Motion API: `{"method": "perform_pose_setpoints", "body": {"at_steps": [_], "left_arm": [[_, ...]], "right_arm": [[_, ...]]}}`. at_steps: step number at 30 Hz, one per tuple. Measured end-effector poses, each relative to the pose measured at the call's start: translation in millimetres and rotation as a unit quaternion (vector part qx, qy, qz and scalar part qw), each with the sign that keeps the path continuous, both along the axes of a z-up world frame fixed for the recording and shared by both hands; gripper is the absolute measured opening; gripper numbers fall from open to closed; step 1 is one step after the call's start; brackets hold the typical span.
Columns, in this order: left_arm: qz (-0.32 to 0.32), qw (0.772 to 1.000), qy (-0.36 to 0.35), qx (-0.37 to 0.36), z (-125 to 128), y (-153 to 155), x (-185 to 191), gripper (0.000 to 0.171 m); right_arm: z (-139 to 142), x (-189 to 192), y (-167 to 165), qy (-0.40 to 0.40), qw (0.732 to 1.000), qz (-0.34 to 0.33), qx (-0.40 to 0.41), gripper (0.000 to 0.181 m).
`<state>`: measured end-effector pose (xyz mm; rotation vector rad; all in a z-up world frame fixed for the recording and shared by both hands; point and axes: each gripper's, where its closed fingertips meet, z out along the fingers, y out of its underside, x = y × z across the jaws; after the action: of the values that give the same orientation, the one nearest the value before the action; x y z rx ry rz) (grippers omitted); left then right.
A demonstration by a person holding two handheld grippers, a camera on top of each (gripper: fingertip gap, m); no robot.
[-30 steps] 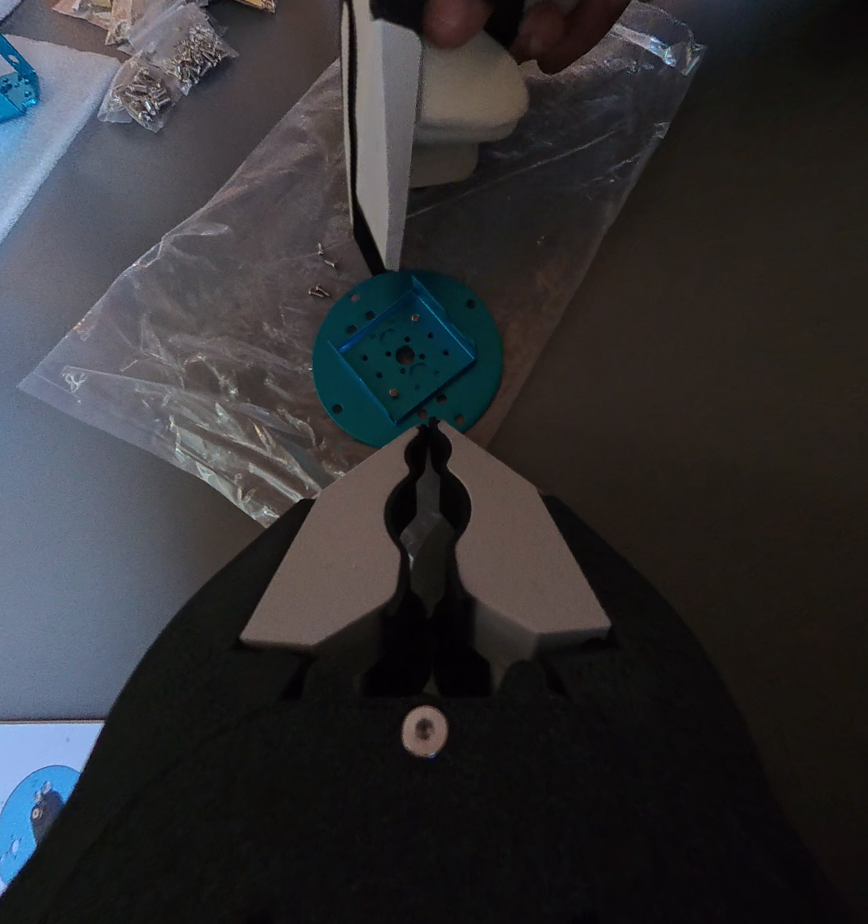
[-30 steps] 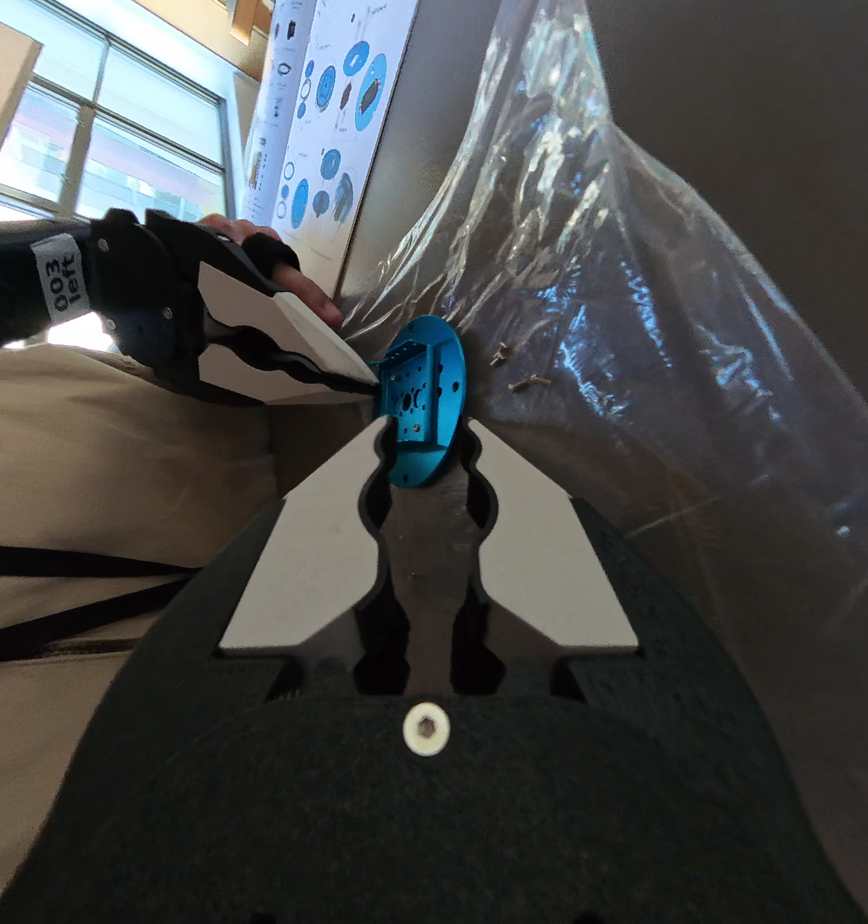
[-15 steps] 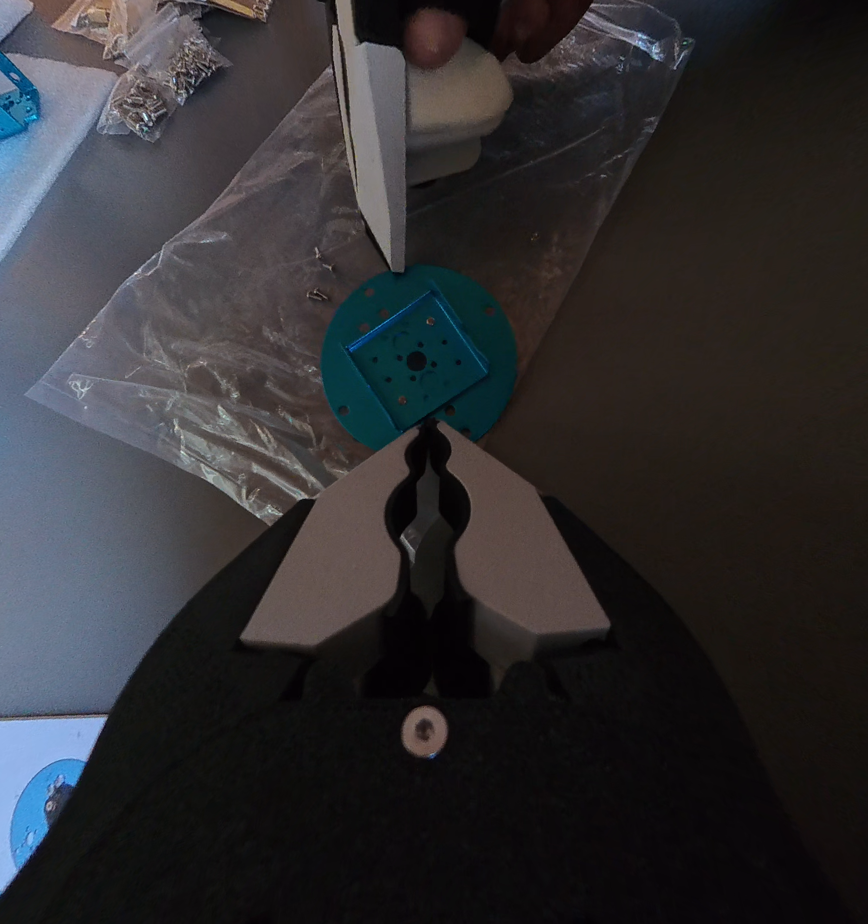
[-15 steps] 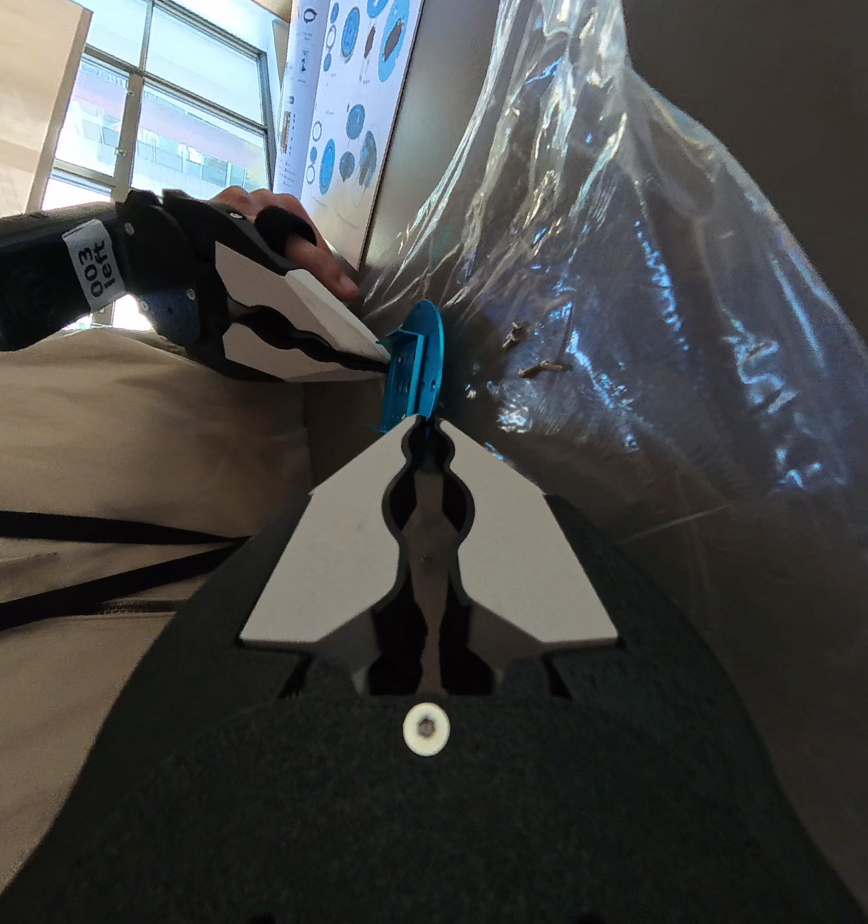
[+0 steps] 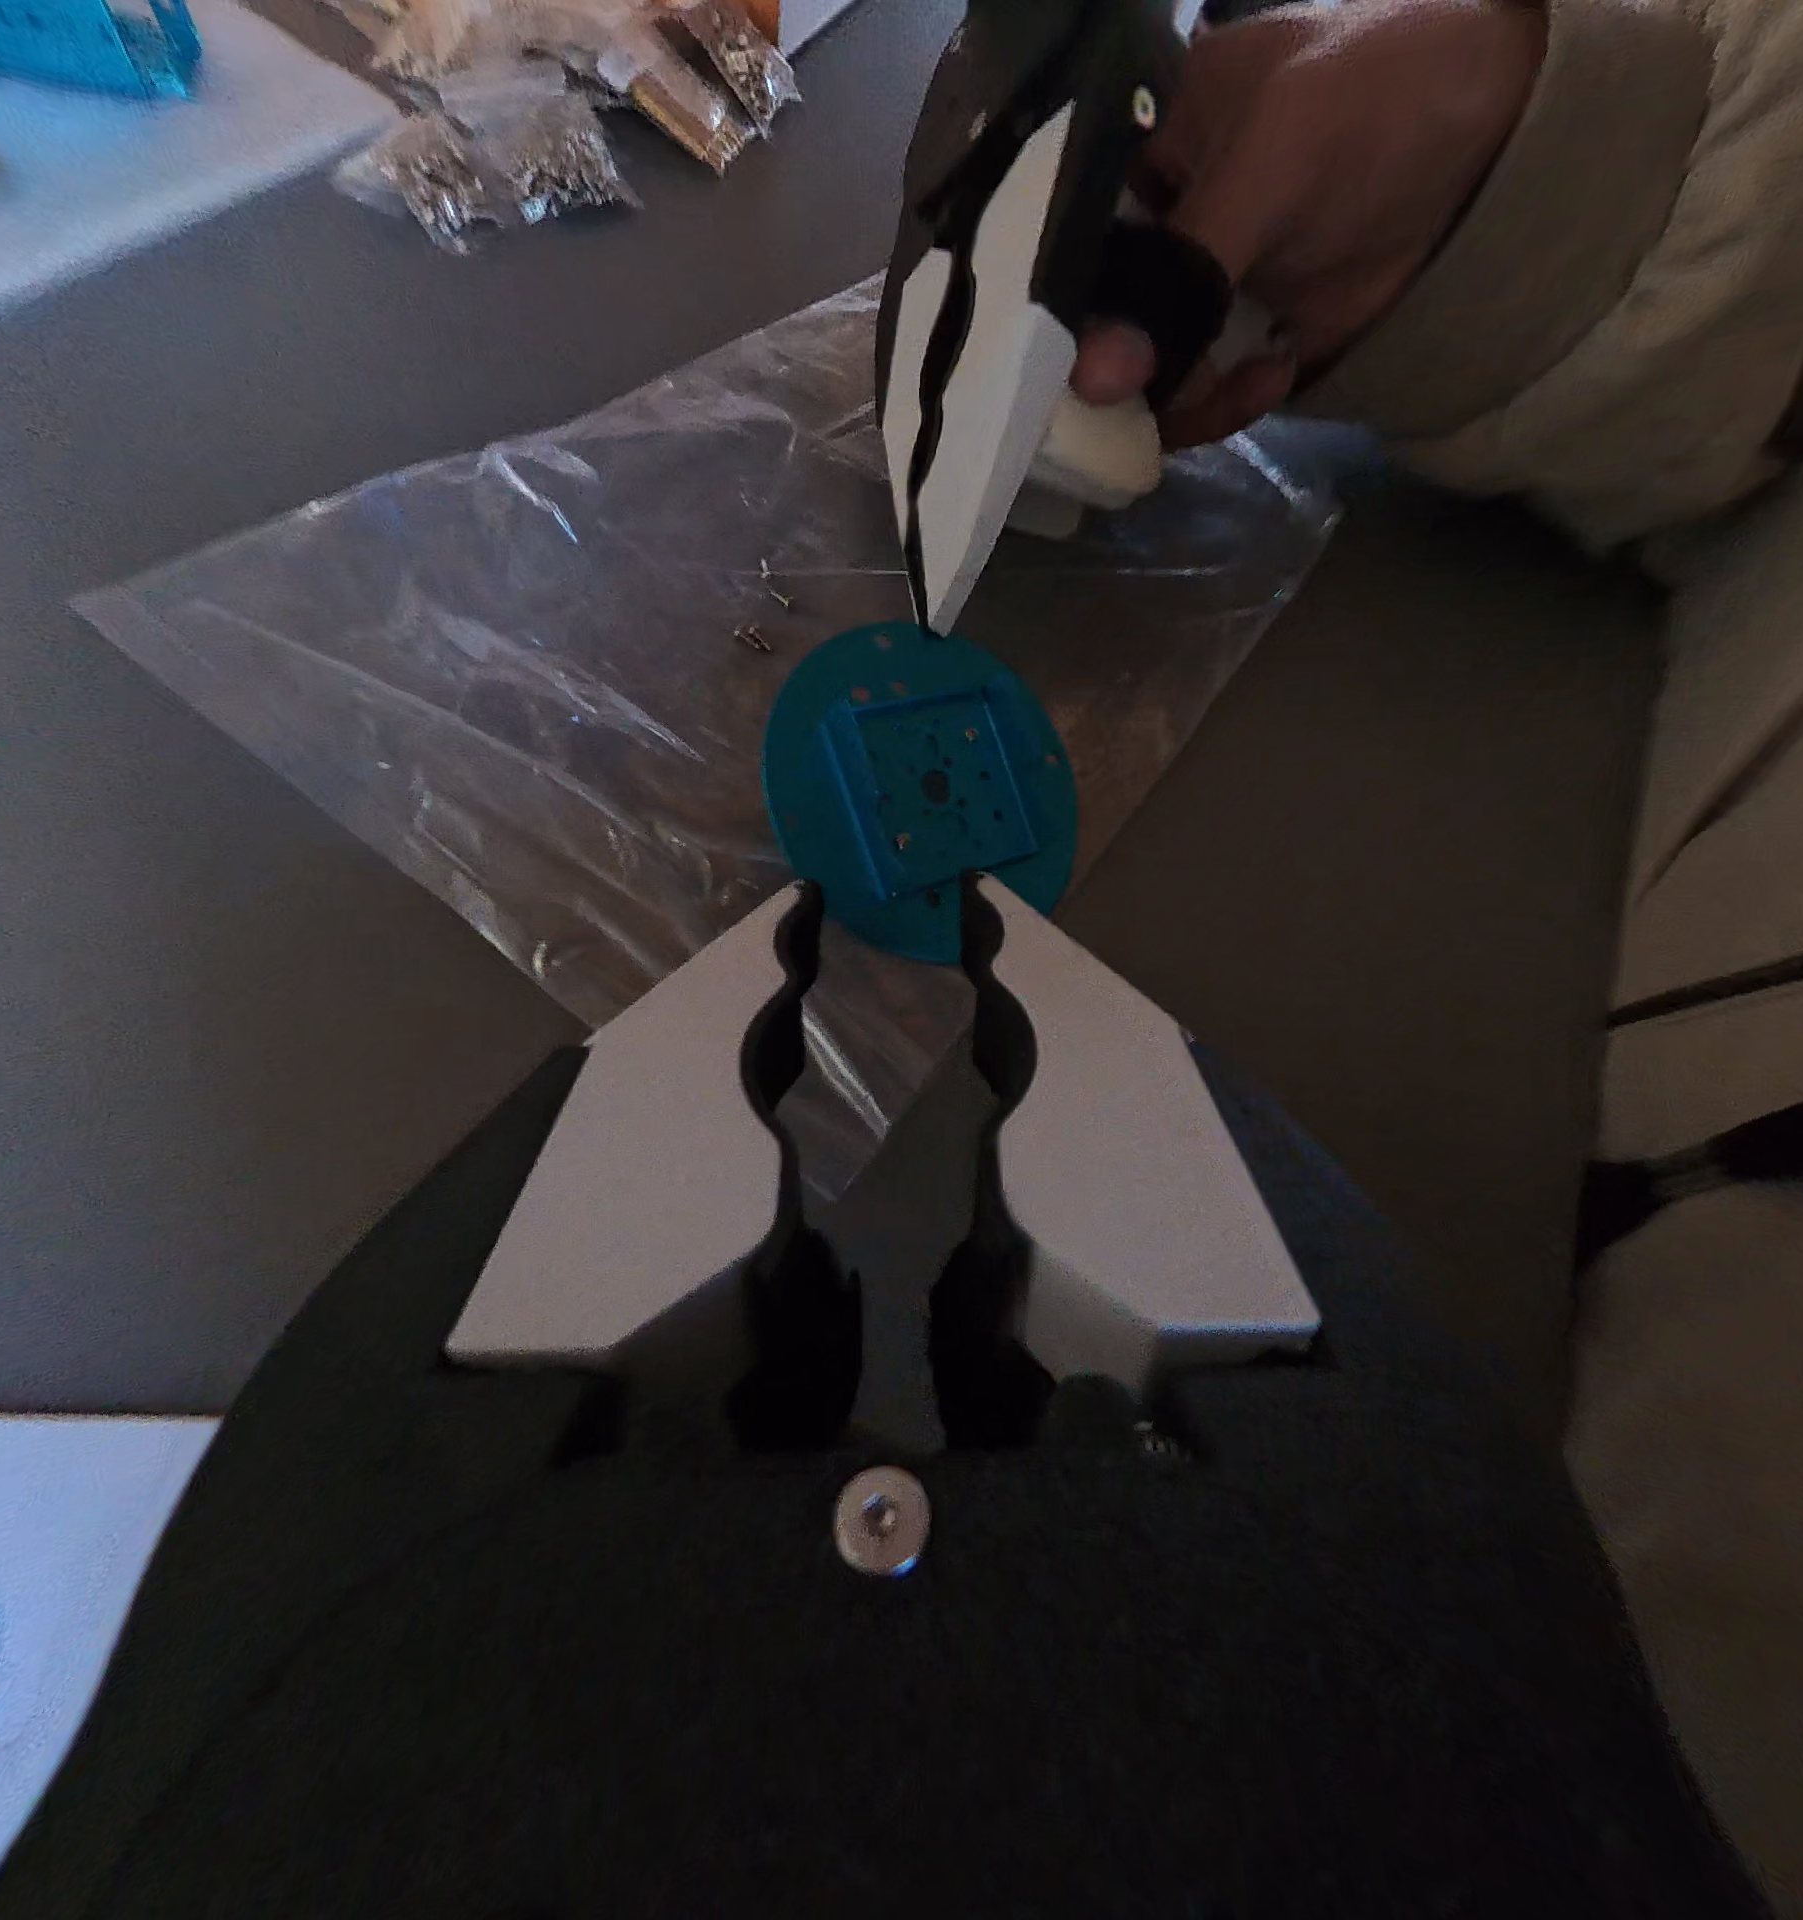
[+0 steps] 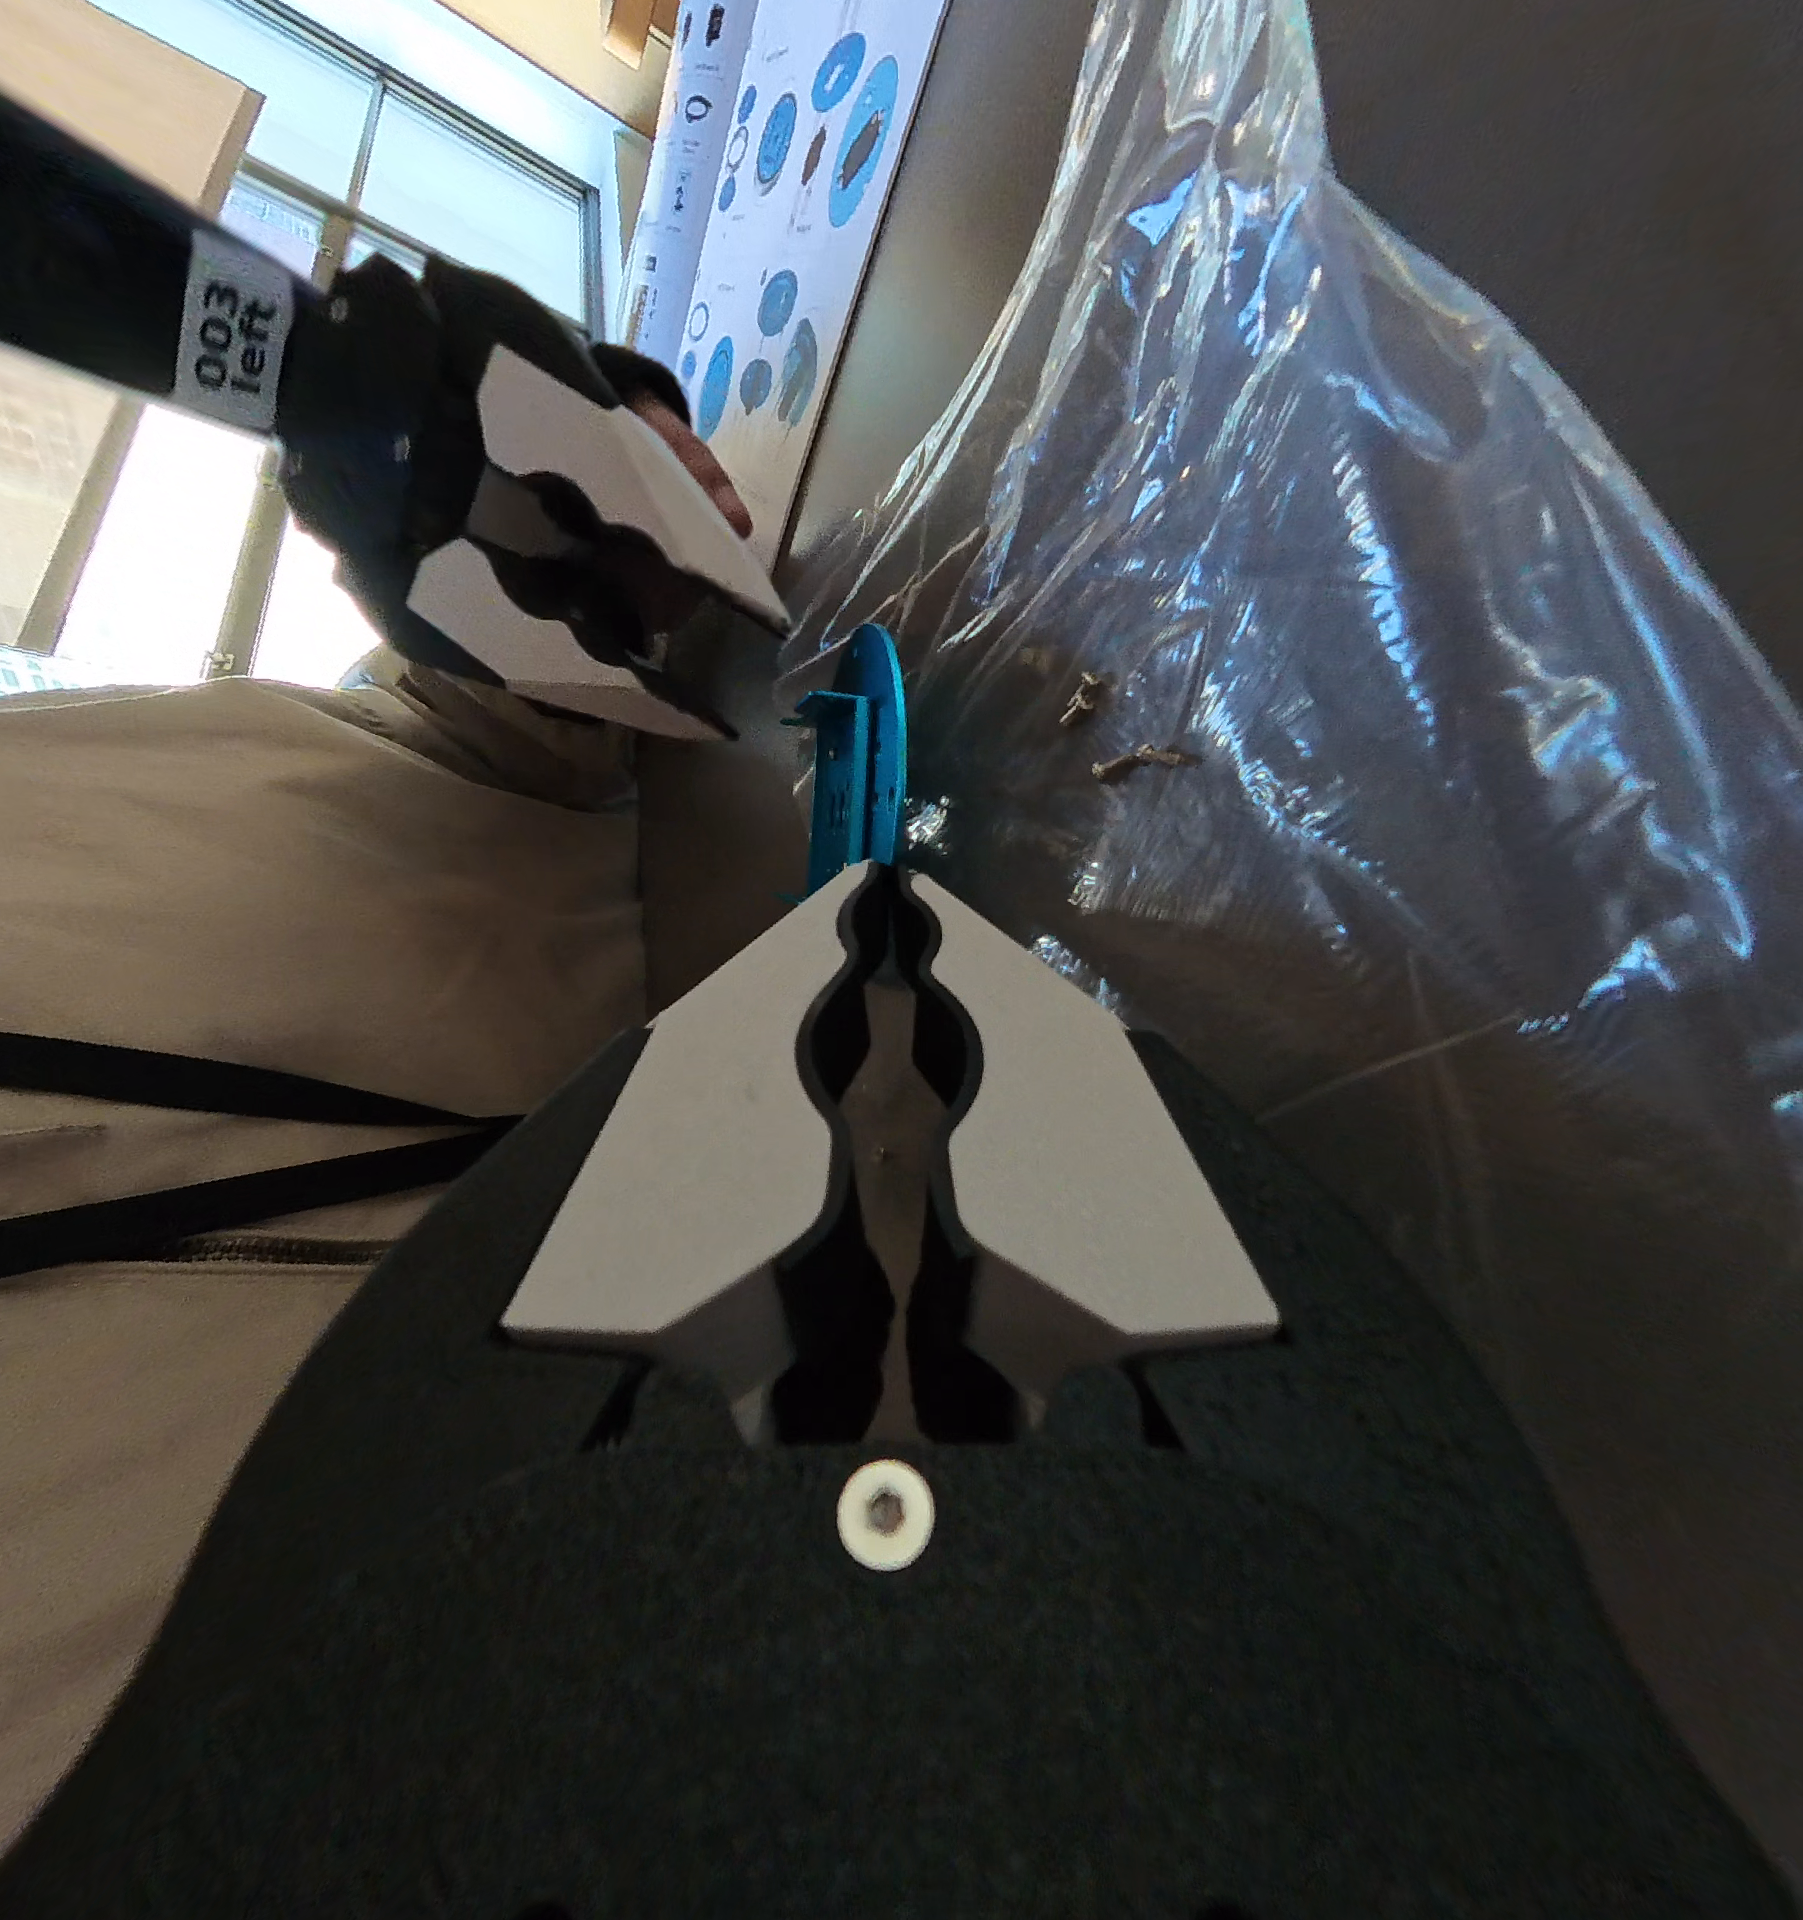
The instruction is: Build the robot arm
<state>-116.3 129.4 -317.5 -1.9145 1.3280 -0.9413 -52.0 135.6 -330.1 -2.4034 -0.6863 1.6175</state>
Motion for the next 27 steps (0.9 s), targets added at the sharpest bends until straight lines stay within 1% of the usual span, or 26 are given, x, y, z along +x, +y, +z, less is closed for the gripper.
{"method": "perform_pose_setpoints", "body": {"at_steps": [3,6,8,12,15,17,19,21,24,27], "left_arm": [[0.019,0.997,-0.015,-0.078,-4,6,4,0.028],[0.033,0.992,-0.023,-0.123,-7,10,7,0.028],[0.036,0.991,-0.026,-0.128,-5,9,7,0.030],[0.063,0.988,-0.033,-0.138,-1,6,5,0.031],[0.076,0.987,-0.025,-0.137,-8,4,8,0.031],[0.084,0.985,-0.039,-0.143,-7,9,10,0.031],[0.088,0.980,-0.064,-0.167,0,16,11,0.031],[0.094,0.978,-0.067,-0.174,0,26,8,0.030],[0.076,0.979,-0.054,-0.180,-4,32,7,0.026],[0.032,0.979,-0.043,-0.197,-9,24,10,0.023]], "right_arm": [[1,0,0,0.003,1.000,0.000,0.009,0.000],[3,-1,0,0.009,1.000,-0.001,0.022,0.000],[4,-1,0,0.014,0.999,-0.003,0.031,0.000],[8,-3,0,0.029,0.999,-0.006,0.030,0.000],[9,-3,-1,0.039,0.999,-0.005,0.025,0.000],[10,-3,-1,0.039,0.999,-0.002,0.028,0.000],[10,-3,-2,0.039,0.999,0.001,0.032,0.000],[10,-2,-2,0.040,0.999,0.002,0.035,0.000],[10,-2,-2,0.042,0.998,0.005,0.042,0.000],[11,-1,-3,0.044,0.998,0.008,0.049,0.000]]}}
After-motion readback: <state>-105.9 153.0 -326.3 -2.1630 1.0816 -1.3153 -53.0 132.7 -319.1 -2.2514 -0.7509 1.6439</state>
